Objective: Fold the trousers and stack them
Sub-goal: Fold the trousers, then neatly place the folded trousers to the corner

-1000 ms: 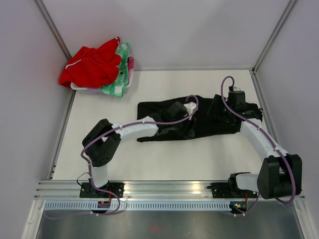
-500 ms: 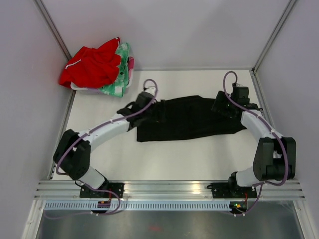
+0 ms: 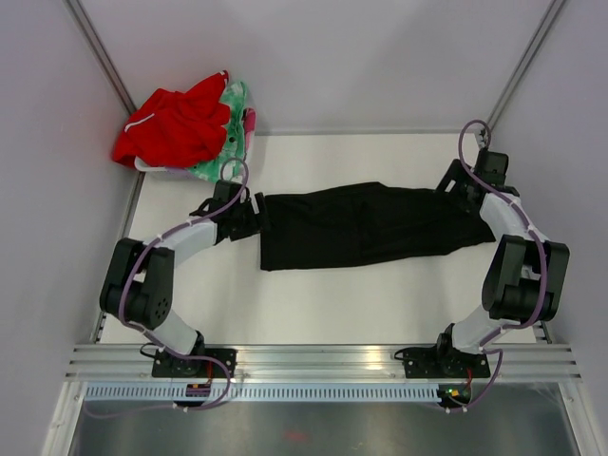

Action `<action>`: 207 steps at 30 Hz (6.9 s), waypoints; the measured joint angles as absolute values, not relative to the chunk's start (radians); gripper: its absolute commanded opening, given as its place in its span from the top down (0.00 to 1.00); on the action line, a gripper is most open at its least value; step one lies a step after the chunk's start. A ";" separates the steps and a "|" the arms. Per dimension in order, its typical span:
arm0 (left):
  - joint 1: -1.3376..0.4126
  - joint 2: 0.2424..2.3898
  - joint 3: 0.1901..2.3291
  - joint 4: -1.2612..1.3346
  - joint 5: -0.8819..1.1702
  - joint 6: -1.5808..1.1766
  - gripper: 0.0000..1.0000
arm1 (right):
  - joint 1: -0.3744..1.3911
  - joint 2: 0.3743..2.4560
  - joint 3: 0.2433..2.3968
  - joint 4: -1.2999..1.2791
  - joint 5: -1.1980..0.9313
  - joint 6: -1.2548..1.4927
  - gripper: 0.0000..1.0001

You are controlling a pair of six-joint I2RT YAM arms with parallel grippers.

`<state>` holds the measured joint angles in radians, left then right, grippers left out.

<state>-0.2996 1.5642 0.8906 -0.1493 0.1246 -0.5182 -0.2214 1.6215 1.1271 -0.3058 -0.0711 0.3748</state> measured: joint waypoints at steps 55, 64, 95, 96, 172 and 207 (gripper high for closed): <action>-0.128 1.121 1.042 -0.543 0.005 -0.398 0.98 | 0.249 1.573 0.827 -0.158 -0.078 0.430 0.31; -0.438 1.368 1.253 -0.542 -0.098 -0.447 0.98 | 0.284 1.626 0.912 -0.214 -0.068 0.424 0.13; -0.875 2.273 2.065 -0.553 -0.199 -0.773 0.90 | 0.007 1.439 1.131 -0.398 0.076 0.520 0.04; -0.877 2.278 2.065 -0.553 -0.192 -0.774 0.80 | 0.004 1.439 1.128 -0.397 0.075 0.520 0.04; -0.506 1.650 0.969 -0.134 0.096 -0.539 0.14 | 0.184 1.367 0.955 -0.588 0.010 0.297 1.00; -0.506 1.821 0.990 0.058 0.133 -0.804 0.20 | 0.112 1.707 1.180 -0.461 -0.075 0.221 0.02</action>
